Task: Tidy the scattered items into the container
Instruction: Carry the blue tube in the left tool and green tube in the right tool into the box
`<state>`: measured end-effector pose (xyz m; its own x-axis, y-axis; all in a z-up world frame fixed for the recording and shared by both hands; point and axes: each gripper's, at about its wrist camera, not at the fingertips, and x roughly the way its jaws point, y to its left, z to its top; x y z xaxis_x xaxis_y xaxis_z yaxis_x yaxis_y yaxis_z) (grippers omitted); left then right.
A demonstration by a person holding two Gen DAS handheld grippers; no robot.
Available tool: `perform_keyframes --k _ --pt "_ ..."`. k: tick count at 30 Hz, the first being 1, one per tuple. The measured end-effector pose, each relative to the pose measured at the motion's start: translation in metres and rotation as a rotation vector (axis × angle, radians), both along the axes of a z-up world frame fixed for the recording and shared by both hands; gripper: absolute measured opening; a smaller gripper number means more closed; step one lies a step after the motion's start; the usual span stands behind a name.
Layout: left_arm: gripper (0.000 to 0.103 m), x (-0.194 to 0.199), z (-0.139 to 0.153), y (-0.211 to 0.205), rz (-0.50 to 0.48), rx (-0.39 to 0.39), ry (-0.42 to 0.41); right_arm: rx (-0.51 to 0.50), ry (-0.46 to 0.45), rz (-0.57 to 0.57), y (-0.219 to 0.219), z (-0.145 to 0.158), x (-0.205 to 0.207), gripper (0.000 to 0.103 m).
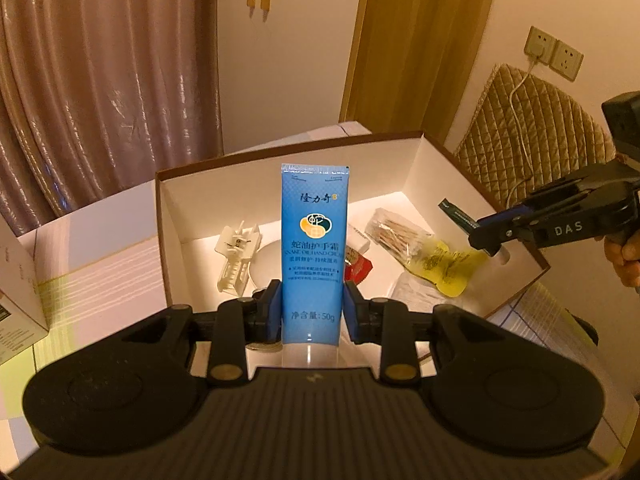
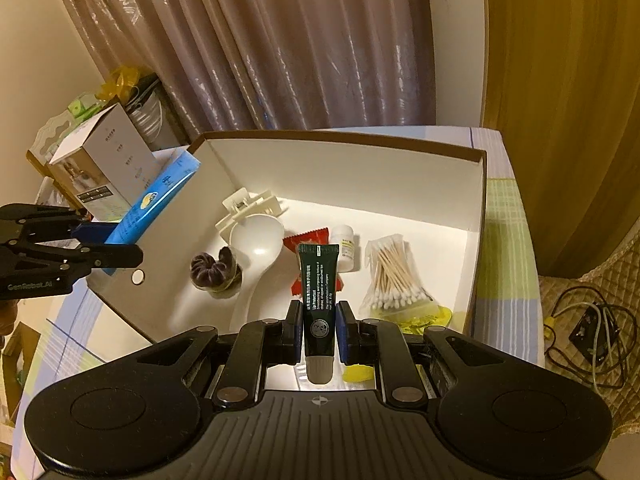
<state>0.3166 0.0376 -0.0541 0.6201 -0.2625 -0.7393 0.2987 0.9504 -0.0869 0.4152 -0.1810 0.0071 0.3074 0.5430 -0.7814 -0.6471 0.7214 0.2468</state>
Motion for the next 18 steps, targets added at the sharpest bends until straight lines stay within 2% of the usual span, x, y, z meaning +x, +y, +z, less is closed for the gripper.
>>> perform_keyframes --k 11,18 --pt "0.026 0.026 -0.025 0.002 -0.109 0.017 0.111 -0.019 0.017 0.006 -0.003 -0.009 0.007 0.019" --pt "0.027 0.04 -0.046 -0.001 -0.18 0.072 0.209 -0.041 0.02 0.016 0.0 -0.014 0.007 0.019"
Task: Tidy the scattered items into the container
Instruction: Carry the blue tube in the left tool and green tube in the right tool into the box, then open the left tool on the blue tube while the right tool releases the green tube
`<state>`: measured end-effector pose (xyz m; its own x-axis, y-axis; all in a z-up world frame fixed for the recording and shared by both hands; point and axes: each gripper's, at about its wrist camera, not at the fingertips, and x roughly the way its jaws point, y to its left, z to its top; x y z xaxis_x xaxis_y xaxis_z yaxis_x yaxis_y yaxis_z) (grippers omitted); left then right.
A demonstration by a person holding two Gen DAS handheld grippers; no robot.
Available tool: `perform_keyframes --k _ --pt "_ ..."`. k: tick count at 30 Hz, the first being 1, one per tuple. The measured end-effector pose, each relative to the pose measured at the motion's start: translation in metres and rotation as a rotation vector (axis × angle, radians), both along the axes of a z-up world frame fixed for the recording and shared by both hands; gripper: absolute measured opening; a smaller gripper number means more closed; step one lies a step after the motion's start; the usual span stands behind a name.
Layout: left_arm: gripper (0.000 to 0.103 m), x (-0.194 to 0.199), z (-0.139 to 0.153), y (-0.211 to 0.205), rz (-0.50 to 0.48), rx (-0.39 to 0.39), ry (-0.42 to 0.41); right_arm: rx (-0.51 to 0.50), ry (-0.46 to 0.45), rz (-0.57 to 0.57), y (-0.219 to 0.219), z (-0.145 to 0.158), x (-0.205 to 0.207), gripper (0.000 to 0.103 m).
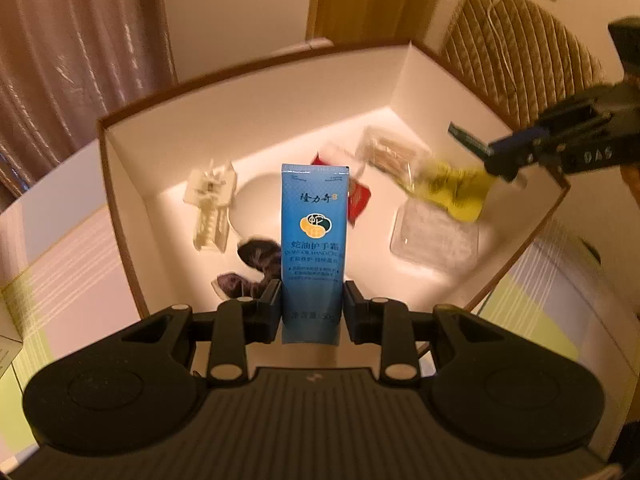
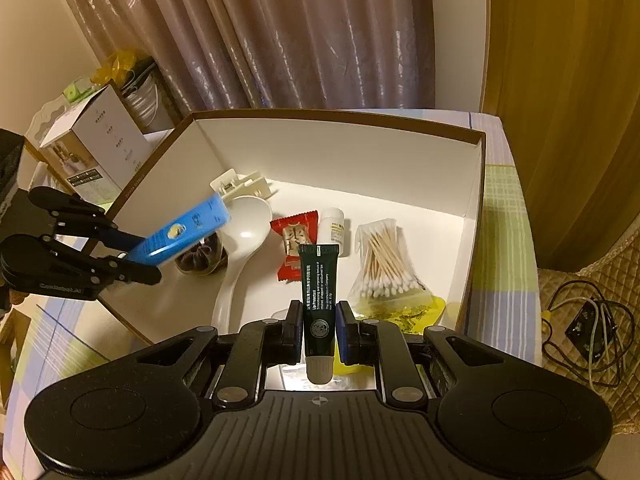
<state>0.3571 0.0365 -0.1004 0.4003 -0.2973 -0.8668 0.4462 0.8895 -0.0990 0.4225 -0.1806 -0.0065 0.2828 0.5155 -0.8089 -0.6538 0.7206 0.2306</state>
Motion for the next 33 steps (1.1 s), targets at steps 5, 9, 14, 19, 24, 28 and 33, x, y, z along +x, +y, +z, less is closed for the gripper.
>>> perform_keyframes --k 5,9,14,19,24,28,33 --pt "0.027 -0.002 -0.004 0.001 -0.043 -0.01 0.049 -0.01 0.009 0.005 -0.002 -0.003 -0.001 0.019" --pt "0.029 -0.004 0.005 0.007 -0.032 -0.011 0.045 -0.021 0.016 0.005 -0.004 -0.005 0.0 0.019" --pt "0.031 -0.005 0.012 0.01 -0.013 0.025 0.027 -0.025 0.017 0.009 -0.004 -0.005 0.001 0.019" --pt "0.033 -0.007 0.015 0.011 0.013 0.034 0.009 -0.057 0.025 0.037 -0.002 -0.006 0.001 0.019" --pt "0.033 -0.01 0.017 0.01 0.019 0.026 -0.004 -0.144 0.049 0.115 -0.003 -0.007 -0.001 0.019" --pt "0.033 -0.012 0.018 0.009 0.019 0.022 -0.01 -0.235 0.045 0.201 -0.002 -0.004 0.0 0.019" --pt "0.035 -0.014 0.017 0.007 0.027 0.027 -0.007 -0.321 0.025 0.288 0.004 -0.002 -0.003 0.019"
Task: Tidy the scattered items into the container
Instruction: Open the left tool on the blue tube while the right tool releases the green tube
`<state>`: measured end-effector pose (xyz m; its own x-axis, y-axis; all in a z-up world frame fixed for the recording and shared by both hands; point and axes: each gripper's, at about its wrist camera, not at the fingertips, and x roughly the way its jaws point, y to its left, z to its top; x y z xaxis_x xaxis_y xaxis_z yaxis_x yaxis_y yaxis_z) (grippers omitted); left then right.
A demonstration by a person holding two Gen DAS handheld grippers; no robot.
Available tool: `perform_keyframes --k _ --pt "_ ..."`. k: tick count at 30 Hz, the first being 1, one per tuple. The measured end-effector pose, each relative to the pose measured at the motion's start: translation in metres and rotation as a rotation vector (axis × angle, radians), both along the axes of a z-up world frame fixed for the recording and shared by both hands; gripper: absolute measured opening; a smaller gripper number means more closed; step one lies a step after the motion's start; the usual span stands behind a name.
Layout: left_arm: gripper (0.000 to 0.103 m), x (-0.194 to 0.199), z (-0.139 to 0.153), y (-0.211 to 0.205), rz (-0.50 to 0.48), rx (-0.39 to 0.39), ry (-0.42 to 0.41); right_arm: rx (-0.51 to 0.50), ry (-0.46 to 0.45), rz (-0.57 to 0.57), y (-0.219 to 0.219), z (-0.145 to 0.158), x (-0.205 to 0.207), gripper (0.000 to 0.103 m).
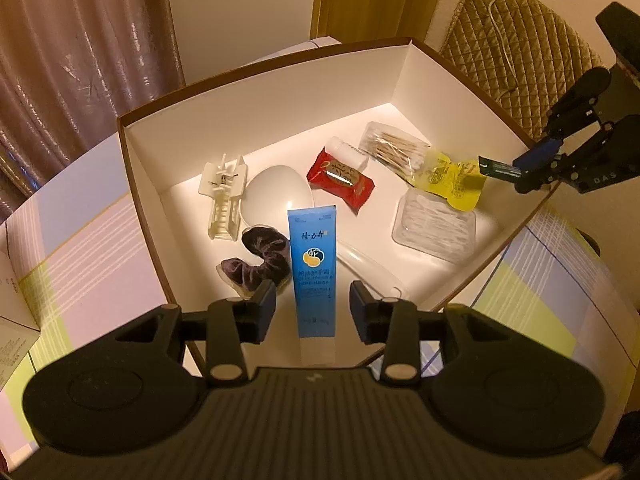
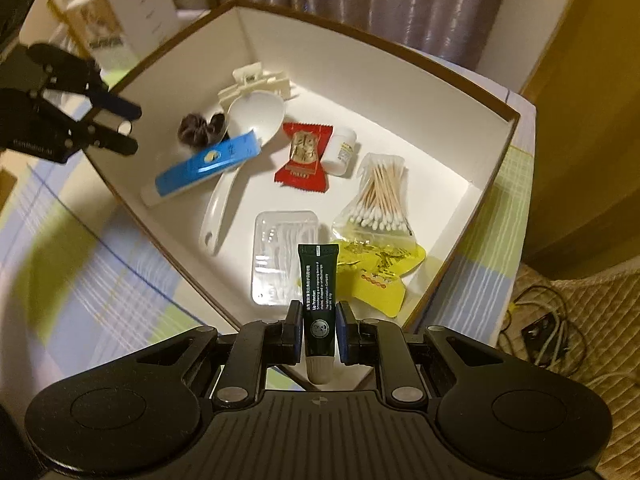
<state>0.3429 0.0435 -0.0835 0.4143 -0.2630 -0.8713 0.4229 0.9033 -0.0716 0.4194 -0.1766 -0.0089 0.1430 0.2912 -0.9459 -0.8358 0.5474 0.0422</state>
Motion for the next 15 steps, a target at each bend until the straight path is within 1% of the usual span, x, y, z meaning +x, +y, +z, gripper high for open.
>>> perform_keyframes --k 3,5,7,10,11,13,15 --pt "0.038 -0.001 0.001 0.0 0.011 -0.003 0.0 -0.037 -0.023 0.005 0.005 -0.002 0.0 0.019" --pt "0.041 -0.001 0.002 0.0 0.022 0.0 -0.004 -0.056 0.007 0.012 0.008 -0.004 0.004 0.019" --pt "0.047 -0.001 0.004 0.001 0.027 0.001 -0.006 -0.083 0.047 0.014 0.01 -0.009 0.006 0.019" --pt "0.052 -0.001 0.007 0.0 0.032 0.008 -0.011 -0.128 0.052 0.013 0.012 -0.015 0.007 0.019" --pt "0.053 -0.001 0.007 0.0 0.033 0.009 -0.011 -0.131 0.064 0.002 0.011 -0.017 0.009 0.019" --pt "0.06 0.0 0.007 0.0 0.042 0.016 -0.009 -0.112 0.102 -0.027 0.009 -0.017 0.012 0.019" --pt "0.063 0.0 0.007 -0.002 0.048 0.021 -0.006 -0.089 0.138 -0.071 0.007 -0.018 0.016 0.02"
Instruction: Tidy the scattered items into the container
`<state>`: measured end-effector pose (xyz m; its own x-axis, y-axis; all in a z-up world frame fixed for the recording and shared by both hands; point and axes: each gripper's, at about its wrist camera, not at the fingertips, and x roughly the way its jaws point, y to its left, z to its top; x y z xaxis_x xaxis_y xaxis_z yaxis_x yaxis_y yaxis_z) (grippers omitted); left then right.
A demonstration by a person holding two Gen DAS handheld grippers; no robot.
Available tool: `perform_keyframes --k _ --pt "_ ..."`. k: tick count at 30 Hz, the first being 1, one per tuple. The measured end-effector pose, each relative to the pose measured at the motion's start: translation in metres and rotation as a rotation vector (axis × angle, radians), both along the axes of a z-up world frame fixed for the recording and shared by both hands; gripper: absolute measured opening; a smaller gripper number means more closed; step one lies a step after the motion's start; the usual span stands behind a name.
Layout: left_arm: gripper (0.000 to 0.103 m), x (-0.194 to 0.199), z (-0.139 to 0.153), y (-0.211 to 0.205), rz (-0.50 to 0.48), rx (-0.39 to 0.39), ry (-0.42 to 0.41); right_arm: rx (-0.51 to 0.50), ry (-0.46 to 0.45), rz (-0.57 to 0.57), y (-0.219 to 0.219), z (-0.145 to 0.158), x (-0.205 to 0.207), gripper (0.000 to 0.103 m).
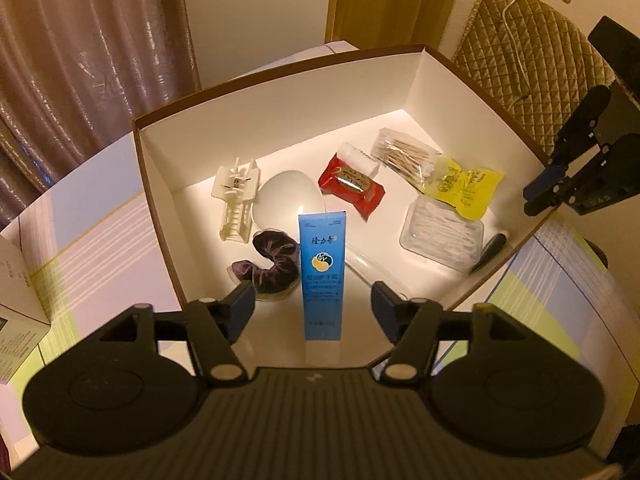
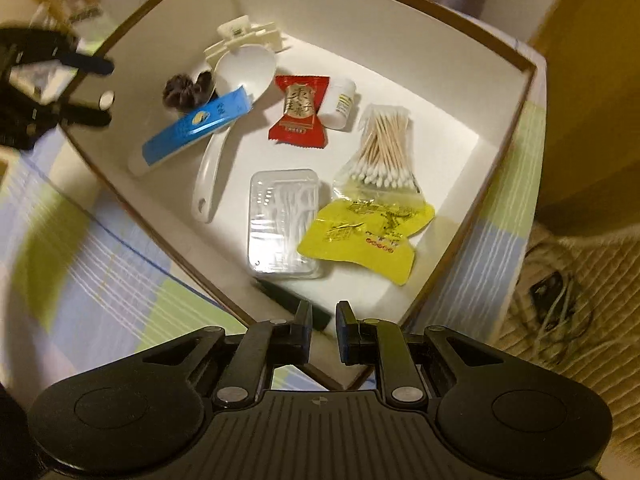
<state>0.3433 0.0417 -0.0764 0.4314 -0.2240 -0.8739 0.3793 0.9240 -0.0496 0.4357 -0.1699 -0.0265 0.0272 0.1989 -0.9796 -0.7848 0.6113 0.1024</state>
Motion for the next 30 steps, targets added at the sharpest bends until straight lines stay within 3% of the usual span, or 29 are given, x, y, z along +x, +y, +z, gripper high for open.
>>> perform_keyframes --k 1,5,7,8,15,30 --pt "0.063 0.0 0.0 -0.001 0.001 0.001 0.002 0.011 0.013 -0.018 -0.001 0.0 0.001 0.024" --pt "0.068 0.0 -0.002 -0.005 0.013 0.007 0.016 0.111 0.025 -0.085 -0.002 0.013 0.006 0.07" --pt "0.07 0.001 -0.003 -0.006 0.023 0.013 0.023 0.124 0.022 -0.114 0.001 0.019 0.008 0.087" --pt "0.072 0.001 -0.003 -0.006 0.033 0.018 0.028 0.128 0.023 -0.118 0.003 0.02 0.008 0.089" --pt "0.084 0.004 -0.001 -0.01 0.094 0.047 0.045 0.105 0.015 -0.17 0.005 0.023 0.003 0.09" --pt "0.086 -0.006 0.004 -0.022 0.157 0.096 0.032 0.131 -0.101 -0.301 0.002 0.029 -0.02 0.09"
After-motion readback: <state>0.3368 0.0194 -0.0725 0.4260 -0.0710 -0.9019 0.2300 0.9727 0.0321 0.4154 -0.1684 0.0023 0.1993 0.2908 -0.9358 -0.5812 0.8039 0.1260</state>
